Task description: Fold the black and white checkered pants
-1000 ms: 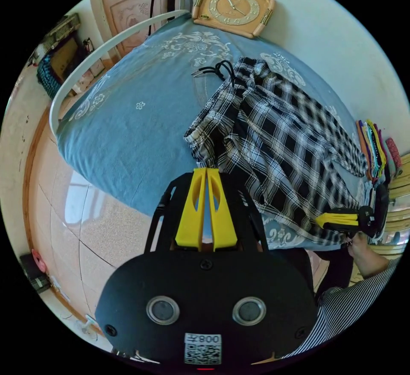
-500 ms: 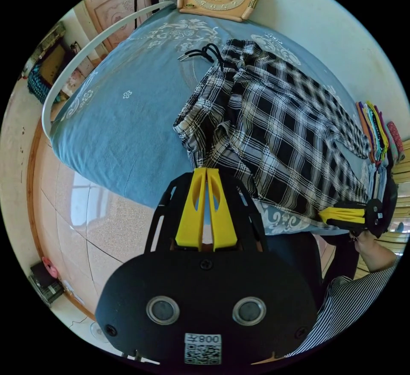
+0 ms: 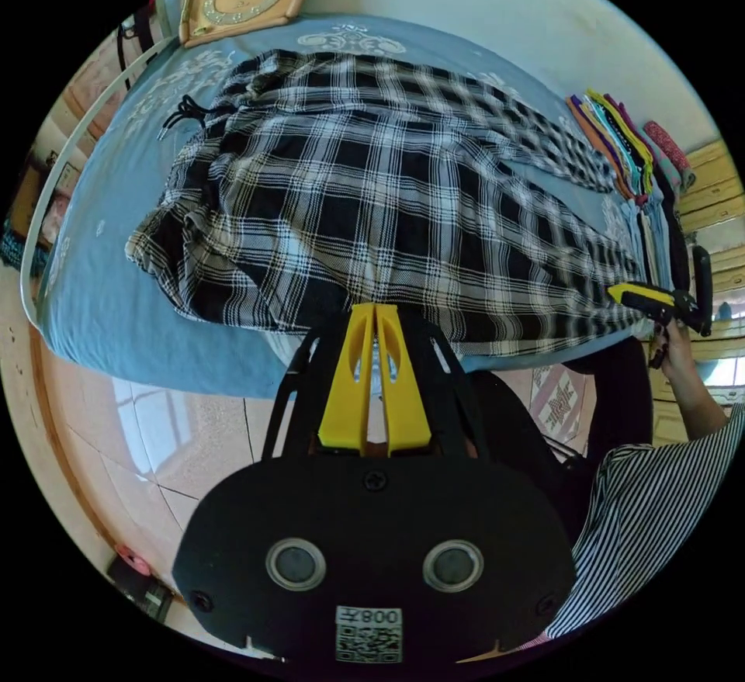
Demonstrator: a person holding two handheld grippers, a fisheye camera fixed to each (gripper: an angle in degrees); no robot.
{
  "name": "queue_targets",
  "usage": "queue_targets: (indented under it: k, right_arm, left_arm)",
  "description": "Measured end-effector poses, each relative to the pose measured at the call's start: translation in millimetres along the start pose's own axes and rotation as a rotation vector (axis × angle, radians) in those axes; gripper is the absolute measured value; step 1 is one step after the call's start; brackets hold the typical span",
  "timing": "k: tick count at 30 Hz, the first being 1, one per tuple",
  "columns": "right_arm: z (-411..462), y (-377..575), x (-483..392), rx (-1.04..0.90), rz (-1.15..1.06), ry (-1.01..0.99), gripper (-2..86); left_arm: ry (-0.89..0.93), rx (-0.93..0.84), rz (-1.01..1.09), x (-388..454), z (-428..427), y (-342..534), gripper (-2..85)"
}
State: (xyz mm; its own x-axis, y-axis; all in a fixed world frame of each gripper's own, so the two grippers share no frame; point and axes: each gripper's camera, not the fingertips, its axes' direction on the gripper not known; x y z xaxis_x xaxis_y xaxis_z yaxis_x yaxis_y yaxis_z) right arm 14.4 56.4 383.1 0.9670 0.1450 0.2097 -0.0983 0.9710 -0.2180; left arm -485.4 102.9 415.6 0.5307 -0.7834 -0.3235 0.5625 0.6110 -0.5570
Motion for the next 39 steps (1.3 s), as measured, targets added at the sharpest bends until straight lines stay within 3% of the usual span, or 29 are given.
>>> queue_targets:
  k: [4,8,12,15,17,18,22,31,39]
  right_arm:
    - [-1,42,48,-0.050,0.102,-0.022,0.1]
    - [-46,61,70,0.019,0.148,-0.030,0.1]
    - [-115,105,146,0.132,0.303,0.053,0.1]
    - [-146,148,215,0.157,0.469,0.116,0.1]
    - [-145,168,247,0.113,0.546,0.159,0.1]
    - [-136,179,265,0.060,0.579,0.140,0.2]
    - [-156,197,281,0.139,0.613,0.044,0.2]
    - [-249,98,343,0.402,0.481,-0.014,3.4]
    - [-270,-32,438,0.439,0.551,0.013,9.2]
  left_arm:
    - [-0.032,-0.069,-0.046,12,17,-7,0.0]
    - [0.001,-0.018,0.090,63,23,-21,0.1]
    - [0.062,-0.024,0.227,117,47,-35,0.1]
    - [0.048,-0.089,0.320,156,82,-45,0.2]
    - [0.023,-0.224,0.359,176,119,-51,0.2]
    - [0.014,-0.232,0.349,178,125,-51,0.2]
    - [0.078,-0.170,0.326,189,134,-66,0.4]
    - [0.082,-0.032,0.446,243,176,-163,3.5]
    - [-0.068,-0.026,0.463,259,240,-227,3.7]
